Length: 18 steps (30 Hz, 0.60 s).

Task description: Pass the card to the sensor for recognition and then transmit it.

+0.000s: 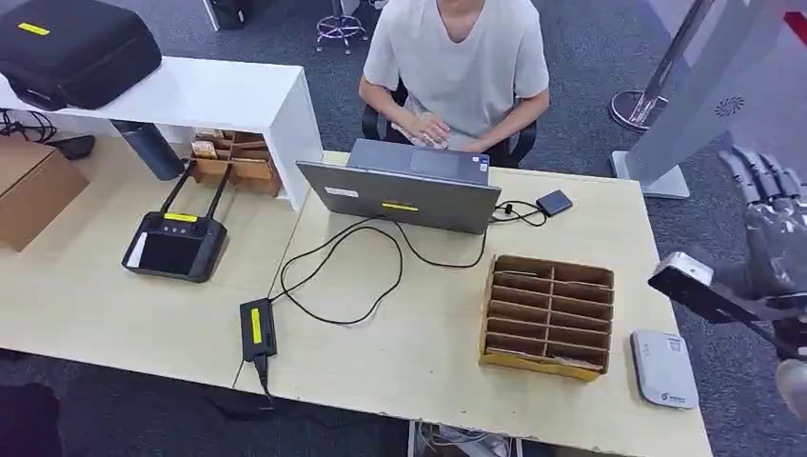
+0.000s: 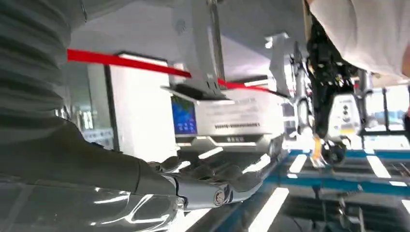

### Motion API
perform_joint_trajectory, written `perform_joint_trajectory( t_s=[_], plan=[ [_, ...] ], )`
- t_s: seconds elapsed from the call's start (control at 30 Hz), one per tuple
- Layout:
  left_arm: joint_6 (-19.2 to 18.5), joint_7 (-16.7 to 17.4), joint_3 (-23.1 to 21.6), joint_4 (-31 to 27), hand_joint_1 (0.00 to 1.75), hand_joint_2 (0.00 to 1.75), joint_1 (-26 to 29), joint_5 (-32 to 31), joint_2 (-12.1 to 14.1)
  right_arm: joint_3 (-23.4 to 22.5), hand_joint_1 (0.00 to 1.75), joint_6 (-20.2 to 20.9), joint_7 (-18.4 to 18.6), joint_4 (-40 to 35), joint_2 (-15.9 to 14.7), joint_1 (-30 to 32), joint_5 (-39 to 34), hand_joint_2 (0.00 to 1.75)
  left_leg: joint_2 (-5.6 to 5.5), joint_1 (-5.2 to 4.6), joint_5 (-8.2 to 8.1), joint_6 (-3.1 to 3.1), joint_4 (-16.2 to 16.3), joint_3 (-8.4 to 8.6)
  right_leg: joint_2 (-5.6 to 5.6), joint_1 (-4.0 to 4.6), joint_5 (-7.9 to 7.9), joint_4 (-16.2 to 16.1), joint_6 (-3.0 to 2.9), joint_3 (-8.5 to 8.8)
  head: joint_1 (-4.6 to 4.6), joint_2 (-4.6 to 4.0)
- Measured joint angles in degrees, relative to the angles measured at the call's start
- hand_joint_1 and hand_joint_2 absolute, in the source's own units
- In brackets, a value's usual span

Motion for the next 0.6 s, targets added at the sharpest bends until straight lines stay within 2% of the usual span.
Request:
perform_joint_trajectory(
  t_s=[0.23, 0.47, 0.57, 0.6],
  plan=[
    [-0.24, -0.72, -0.20, 0.85, 0.00, 1.75, -0.95, -2.07, -0.46, 9.15, 0.00, -0.46, 2.67, 4.60, 5.46, -10.44, 6.27, 1.75, -0.03, -0.01, 0.09, 0.00, 0.00, 0.07, 0.01, 0.00, 0.01, 0.04, -0.01, 0.01, 0.00, 0.00],
    [2.23, -5.31, -1.22, 4.39, 0.00, 1.75, -2.01, -7.21, -2.73, 14.92, 0.00, -1.39, 4.63, 10.83, 9.57, -16.55, 8.74, 1.75, -0.08, -0.01, 0.09, 0.00, 0.00, 0.03, -0.07, 0.00, 0.01, 0.05, -0.01, 0.02, 0.04, 0.00],
    [-2.74, -5.49, -1.68, 5.29, 0.00, 1.75, -2.11, -8.15, -3.28, 16.92, 0.00, -1.51, 4.00, 14.74, 11.37, -19.28, 9.96, 1.75, 0.02, 0.00, 0.09, 0.00, 0.00, 0.00, 0.02, 0.00, 0.03, 0.06, -0.03, 0.00, 0.00, 0.00],
    [-4.73, -5.53, -1.68, 5.64, 0.00, 0.00, -2.19, -8.54, -3.32, 17.85, 0.00, -1.46, 4.00, 16.34, 12.25, -20.52, 10.38, 1.75, 0.05, 0.00, 0.09, 0.00, 0.01, 0.03, 0.09, 0.01, 0.05, 0.06, -0.04, -0.01, 0.02, 0.00]
  ],
)
